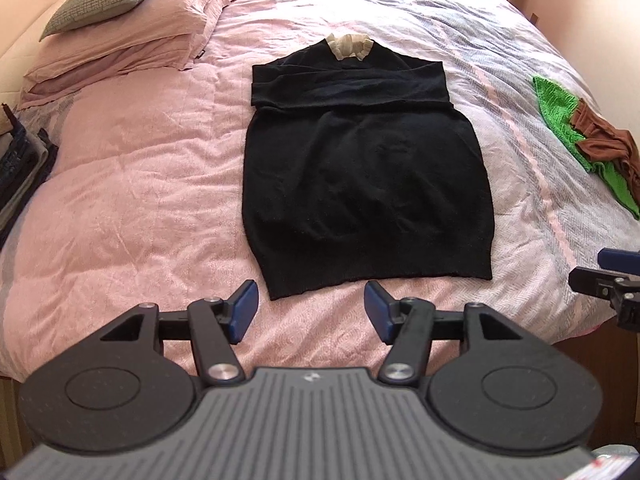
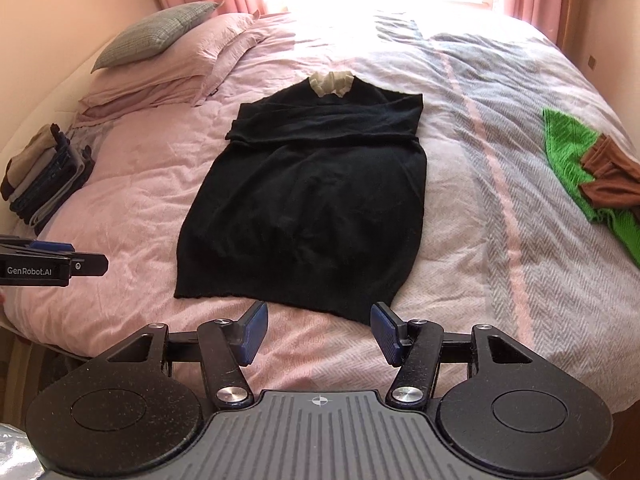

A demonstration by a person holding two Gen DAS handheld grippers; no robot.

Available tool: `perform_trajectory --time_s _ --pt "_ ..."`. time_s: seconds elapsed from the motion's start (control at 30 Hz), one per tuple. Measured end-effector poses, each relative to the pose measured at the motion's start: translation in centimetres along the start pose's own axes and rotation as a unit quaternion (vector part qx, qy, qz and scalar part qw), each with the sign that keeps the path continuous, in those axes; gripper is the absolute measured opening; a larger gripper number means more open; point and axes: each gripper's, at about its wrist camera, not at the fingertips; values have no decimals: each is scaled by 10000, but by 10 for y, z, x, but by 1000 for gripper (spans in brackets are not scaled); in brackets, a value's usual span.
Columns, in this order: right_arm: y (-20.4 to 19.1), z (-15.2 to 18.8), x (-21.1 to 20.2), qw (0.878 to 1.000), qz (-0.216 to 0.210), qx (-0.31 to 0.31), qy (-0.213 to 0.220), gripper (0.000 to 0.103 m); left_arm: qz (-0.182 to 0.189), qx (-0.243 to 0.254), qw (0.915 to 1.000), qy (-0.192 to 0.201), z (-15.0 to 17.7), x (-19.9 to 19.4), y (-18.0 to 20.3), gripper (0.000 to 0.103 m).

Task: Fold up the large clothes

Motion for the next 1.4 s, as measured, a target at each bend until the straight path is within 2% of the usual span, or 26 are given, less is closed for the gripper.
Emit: perform_trajectory --time_s 0.13,0.27,0.43,0.57,0.63,0.7,0.87,0.97,1.0,1.1,1.13,1.17,1.2,1.23,1.3,1.33,1.4 --pt "25 4 20 9986 -293 439 15 54 371 -77 9991 180 5 23 -17 57" --pt "59 9 52 9943 -472 958 21 54 899 -625 9940 -5 12 69 -54 56" --pt "101 18 112 9888 -556 1379 -131 54 1310 -1254 9830 -274 22 147 -92 53" --pt "137 21 157 9818 -717 1752 -151 54 1823 -1651 9686 -370 26 208 -112 53" --pt "154 22 178 9787 -774 1895 -184 54 1962 -1836 9623 -423 27 236 -121 53" --pt "172 26 197 9710 -1066 2128 -233 54 2191 -1988 9541 -454 28 258 -131 53" --pt "201 29 227 9475 -1938 2543 -100 54 3143 -2341 9190 -424 31 297 -153 53" --pt "210 31 238 9337 -2224 2805 3 54 3436 -2397 9071 -413 32 310 -156 53" --pt "212 33 239 9297 -2309 2870 23 54 3489 -2421 9043 -428 34 313 -158 52" --pt "215 36 239 9284 -2392 2842 12 52 3561 -2561 8976 -435 41 315 -164 36" --pt "216 37 238 9299 -2380 2804 -22 42 3556 -2600 8966 -454 42 316 -166 28" --pt "218 37 239 9327 -2307 2769 -92 17 3534 -2635 8962 -493 43 317 -166 18" --pt "220 38 239 9333 -2215 2820 -176 0 3457 -2635 8991 -522 44 317 -165 12" --pt "223 39 238 9290 -2268 2918 -189 1 3371 -2596 9033 -551 44 316 -164 3" --pt "223 35 228 9331 -2358 2713 -100 1 3242 -2480 9118 -452 41 307 -161 3" --pt "223 32 219 9339 -2436 2616 -51 0 3161 -2326 9192 -334 38 298 -158 2" --pt "222 29 199 9337 -2575 2486 139 0 3137 -2184 9241 -44 35 279 -158 2"
Point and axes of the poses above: each gripper's, at about its wrist camera, not at the fingertips, and x roughly the way its jaws point, y to its right, z to its underside, and after that the axes turned 4 degrees about -z, right-handed
